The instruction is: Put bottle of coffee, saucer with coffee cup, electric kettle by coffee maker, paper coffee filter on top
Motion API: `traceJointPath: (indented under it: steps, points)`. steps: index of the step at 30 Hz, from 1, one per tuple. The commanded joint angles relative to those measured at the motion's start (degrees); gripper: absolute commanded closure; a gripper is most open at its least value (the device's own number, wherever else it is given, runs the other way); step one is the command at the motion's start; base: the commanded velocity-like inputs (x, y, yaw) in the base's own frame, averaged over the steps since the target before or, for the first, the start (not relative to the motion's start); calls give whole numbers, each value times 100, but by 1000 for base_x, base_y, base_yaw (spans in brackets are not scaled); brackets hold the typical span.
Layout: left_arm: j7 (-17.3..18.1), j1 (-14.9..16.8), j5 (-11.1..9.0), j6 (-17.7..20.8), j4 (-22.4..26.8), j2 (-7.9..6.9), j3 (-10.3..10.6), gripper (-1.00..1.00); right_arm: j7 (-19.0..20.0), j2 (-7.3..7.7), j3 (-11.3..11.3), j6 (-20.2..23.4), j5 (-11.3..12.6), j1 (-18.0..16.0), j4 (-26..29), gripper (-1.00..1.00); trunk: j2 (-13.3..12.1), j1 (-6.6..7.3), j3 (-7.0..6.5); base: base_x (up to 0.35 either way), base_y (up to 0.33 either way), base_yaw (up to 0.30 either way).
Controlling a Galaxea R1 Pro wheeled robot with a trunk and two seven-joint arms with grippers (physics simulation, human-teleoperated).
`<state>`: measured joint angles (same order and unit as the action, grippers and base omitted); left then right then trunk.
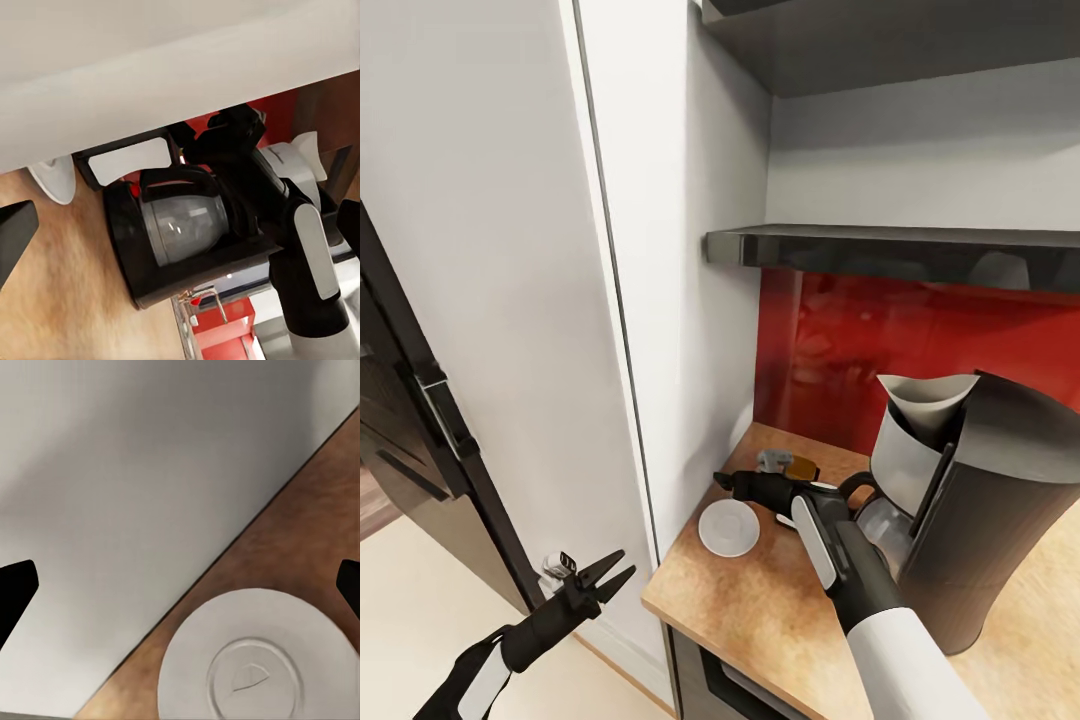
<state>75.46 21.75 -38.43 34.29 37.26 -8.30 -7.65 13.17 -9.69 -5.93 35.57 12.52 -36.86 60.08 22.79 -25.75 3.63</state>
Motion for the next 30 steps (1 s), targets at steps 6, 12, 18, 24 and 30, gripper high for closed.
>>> traceJointPath:
  steps: [6, 12, 18, 24, 30]
  points:
    - [12, 4, -16, 60, 0, -4, 0, -100, 10, 1, 5, 29, 5, -5, 4, -100, 13, -4, 13, 2, 0, 0]
    - [12, 4, -16, 60, 0, -5, 0, -100, 10, 18, 5, 29, 5, -5, 3, -100, 13, -4, 13, 0, 0, 0]
    - [12, 4, -16, 60, 0, 3, 0, -100, 10, 19, 5, 29, 5, -5, 6, -100, 13, -4, 13, 0, 0, 0]
    - [12, 3, -16, 60, 0, 4, 0, -100, 10, 19, 5, 29, 5, -5, 14, -100, 13, -4, 13, 0, 0, 0]
    - [12, 4, -16, 60, 0, 4, 0, -100, 10, 19, 5, 29, 5, -5, 13, -100, 13, -4, 13, 17, 0, 0]
